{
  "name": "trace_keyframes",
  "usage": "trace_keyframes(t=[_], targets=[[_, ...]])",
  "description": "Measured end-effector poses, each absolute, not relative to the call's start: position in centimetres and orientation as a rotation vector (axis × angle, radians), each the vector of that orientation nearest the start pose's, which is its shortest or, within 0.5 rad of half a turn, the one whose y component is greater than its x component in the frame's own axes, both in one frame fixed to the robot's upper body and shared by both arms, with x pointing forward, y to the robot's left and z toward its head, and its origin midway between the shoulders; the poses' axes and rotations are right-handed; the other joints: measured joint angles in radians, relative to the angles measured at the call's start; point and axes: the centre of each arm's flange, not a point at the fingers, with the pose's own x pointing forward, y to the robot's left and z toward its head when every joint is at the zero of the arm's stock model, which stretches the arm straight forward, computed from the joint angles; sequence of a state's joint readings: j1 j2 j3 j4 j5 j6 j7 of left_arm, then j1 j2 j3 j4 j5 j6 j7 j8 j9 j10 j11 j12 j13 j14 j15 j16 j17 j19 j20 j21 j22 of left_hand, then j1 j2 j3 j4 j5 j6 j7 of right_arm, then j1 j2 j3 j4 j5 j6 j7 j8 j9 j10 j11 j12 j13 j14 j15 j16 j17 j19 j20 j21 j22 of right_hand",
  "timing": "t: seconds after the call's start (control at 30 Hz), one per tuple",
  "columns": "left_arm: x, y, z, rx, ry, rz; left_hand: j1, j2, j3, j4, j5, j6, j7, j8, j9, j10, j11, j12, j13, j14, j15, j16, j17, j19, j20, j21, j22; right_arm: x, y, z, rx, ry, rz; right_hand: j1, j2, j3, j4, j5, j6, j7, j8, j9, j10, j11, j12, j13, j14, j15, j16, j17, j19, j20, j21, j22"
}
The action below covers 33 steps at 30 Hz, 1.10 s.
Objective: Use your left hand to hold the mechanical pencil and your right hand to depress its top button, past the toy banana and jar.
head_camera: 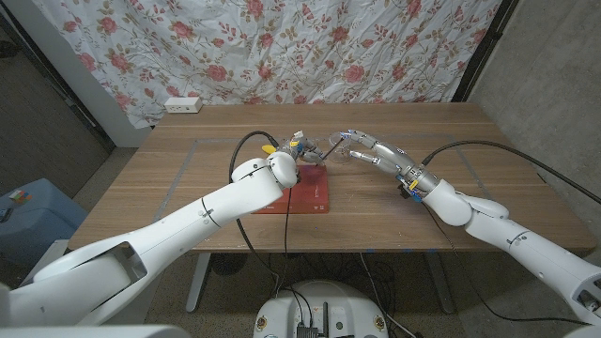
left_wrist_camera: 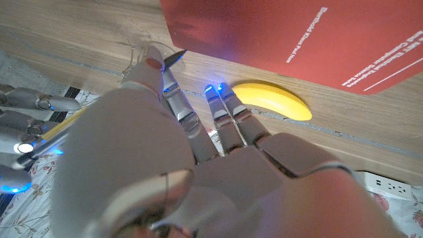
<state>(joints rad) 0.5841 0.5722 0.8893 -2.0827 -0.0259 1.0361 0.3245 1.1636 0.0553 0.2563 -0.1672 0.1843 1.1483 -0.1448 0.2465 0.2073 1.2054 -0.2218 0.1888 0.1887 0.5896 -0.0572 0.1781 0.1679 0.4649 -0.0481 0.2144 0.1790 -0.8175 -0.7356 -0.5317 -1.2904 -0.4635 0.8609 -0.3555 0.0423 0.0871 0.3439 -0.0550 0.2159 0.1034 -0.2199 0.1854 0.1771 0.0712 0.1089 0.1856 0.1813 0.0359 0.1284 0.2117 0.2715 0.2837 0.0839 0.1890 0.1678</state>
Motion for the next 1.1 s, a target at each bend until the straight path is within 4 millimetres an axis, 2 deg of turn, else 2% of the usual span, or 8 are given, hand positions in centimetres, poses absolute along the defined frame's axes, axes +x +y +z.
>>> trace_keyframes(t=[0.33,1.1], targets=[[55.09,8.65,1.86,0.927,-0.311,0.015,0.0,0.0,0.0,0.0,0.0,0.0,0.0,0.0,0.0,0.0,0.0,0.0,0.0,0.0,0.0,0.0,0.0,0.0,0.0,0.0,0.0,56.84,-24.14,-5.02,-1.043,-1.182,0.333,0.0,0.0,0.0,0.0,0.0,0.006,0.006,0.0,0.0,0.004,-0.004,0.0,0.0,0.0,0.0,0.0,0.0,0.0,0.0,0.0,0.0],[54.47,8.42,1.6,0.926,-0.319,0.025,0.001,-0.002,-0.001,-0.001,0.0,0.0,0.0,0.002,0.005,0.0,0.0,-0.001,0.0,0.0,0.0,0.0,0.0,0.0,0.0,0.0,0.0,56.6,-24.19,-5.7,-1.048,-1.182,0.343,0.0,0.0,0.0,0.0,0.0,0.011,0.0,0.0,-0.001,0.004,-0.004,0.0,0.0,0.0,0.0,0.008,0.0,0.0,0.0,0.0,0.0]])
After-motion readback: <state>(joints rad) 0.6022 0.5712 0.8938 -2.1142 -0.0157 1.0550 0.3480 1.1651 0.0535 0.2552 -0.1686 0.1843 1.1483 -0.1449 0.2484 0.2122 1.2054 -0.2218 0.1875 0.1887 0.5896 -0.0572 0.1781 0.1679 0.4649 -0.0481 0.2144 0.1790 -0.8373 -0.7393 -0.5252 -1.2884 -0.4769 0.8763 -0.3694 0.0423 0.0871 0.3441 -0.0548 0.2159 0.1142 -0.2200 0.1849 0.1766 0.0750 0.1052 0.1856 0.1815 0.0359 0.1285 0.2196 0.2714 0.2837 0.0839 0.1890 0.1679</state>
